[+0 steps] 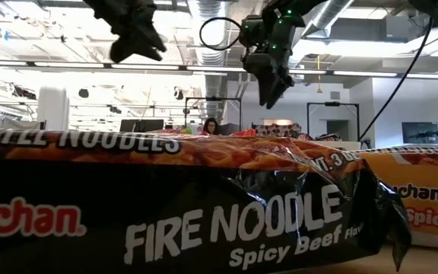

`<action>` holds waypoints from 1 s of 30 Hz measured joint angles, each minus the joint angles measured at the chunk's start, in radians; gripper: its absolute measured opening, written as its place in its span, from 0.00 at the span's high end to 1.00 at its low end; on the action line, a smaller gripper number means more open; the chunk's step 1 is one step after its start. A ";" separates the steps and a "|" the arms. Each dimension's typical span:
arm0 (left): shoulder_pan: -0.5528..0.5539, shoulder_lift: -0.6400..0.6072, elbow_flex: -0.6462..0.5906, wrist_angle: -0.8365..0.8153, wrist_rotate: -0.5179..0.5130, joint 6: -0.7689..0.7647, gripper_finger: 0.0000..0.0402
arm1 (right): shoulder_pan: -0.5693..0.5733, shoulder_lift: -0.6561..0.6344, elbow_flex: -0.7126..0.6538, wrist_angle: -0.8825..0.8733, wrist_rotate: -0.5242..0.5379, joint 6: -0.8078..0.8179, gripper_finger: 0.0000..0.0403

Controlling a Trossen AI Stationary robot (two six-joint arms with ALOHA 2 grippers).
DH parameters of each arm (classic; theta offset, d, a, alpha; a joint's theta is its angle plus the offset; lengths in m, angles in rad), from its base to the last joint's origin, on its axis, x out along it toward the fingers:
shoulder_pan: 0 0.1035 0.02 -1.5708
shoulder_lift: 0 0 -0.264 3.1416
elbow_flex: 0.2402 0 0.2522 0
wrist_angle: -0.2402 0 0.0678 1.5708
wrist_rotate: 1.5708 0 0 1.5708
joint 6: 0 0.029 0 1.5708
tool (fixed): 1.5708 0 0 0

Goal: Sort Maruchan noodles
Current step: Put the green noodle pack into the left white bin

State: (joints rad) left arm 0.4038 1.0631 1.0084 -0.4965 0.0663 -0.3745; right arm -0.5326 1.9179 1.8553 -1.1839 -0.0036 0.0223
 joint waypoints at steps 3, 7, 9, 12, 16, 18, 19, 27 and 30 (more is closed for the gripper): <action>0.000 -0.021 0.000 -0.089 0.044 -0.043 0.72 | 0.030 0.000 0.000 -0.070 0.000 0.002 0.46; -0.005 -0.023 0.000 -0.202 0.139 -0.056 0.72 | 0.084 0.000 0.000 -0.101 0.000 0.028 0.46; -0.009 -0.016 0.000 -0.248 0.188 -0.056 0.72 | 0.111 0.000 0.000 -0.109 -0.001 0.060 0.46; -0.015 -0.009 0.000 -0.308 0.263 -0.043 0.71 | 0.157 0.000 0.000 -0.125 -0.001 0.116 0.46; -0.041 0.006 0.000 -0.336 0.358 -0.038 0.67 | 0.225 0.000 0.000 -0.123 -0.001 0.206 0.46; -0.060 0.017 0.001 -0.335 0.398 -0.037 0.64 | 0.262 0.000 0.000 -0.126 -0.001 0.251 0.46; -0.069 0.022 0.001 -0.348 0.400 -0.037 0.62 | 0.280 0.000 0.000 -0.127 -0.001 0.269 0.46; -0.153 0.085 0.000 -0.499 0.299 -0.047 0.51 | 0.441 0.000 -0.001 -0.126 0.000 0.432 0.46; -0.205 0.104 -0.001 -0.496 0.280 -0.052 0.51 | 0.497 0.000 -0.001 -0.125 0.003 0.476 0.46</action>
State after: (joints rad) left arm 0.1985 1.1673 1.0074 -0.9924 0.3460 -0.4263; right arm -0.0356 1.9179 1.8545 -1.3085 -0.0009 0.4982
